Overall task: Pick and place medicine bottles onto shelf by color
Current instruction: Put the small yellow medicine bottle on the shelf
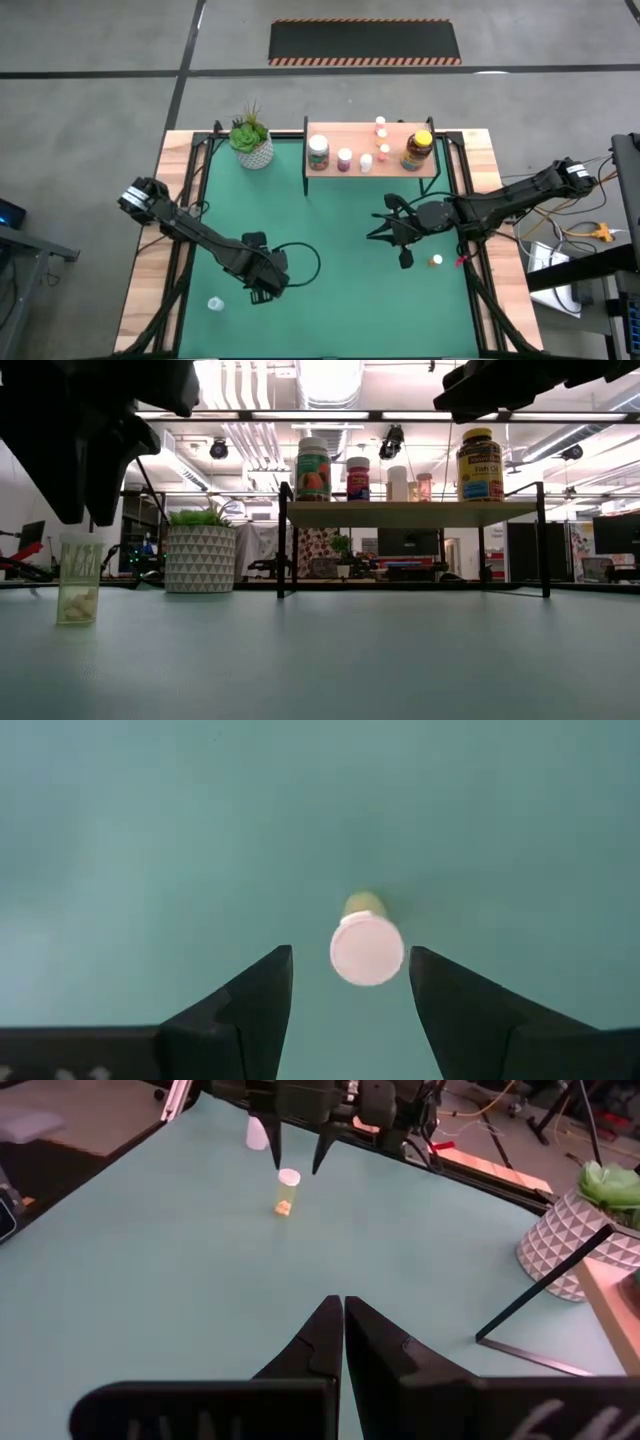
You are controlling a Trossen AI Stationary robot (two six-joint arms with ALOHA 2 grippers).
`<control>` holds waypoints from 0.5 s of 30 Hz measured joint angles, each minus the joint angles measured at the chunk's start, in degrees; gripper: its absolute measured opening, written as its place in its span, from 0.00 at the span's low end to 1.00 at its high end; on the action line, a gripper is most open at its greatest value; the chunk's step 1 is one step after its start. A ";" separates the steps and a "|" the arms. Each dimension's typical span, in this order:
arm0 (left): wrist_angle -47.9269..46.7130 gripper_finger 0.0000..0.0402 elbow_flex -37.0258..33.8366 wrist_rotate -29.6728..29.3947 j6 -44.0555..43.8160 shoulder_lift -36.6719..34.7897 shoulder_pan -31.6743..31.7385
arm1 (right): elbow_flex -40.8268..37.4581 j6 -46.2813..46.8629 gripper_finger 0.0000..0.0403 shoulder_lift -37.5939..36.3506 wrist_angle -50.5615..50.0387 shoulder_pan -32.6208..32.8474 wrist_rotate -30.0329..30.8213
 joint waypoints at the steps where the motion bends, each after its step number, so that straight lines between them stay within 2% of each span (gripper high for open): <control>1: 0.17 0.46 -0.28 -0.02 -0.04 -0.02 0.00 | 0.00 0.26 0.02 0.00 -0.07 0.00 0.01; 10: 7.02 0.46 -3.81 1.91 -0.70 -0.24 0.00 | -0.02 0.47 0.02 0.01 -0.21 0.00 0.01; 15: 7.62 0.45 -4.80 1.79 -1.85 -0.24 0.00 | -0.07 0.44 0.02 0.01 -0.25 0.00 0.03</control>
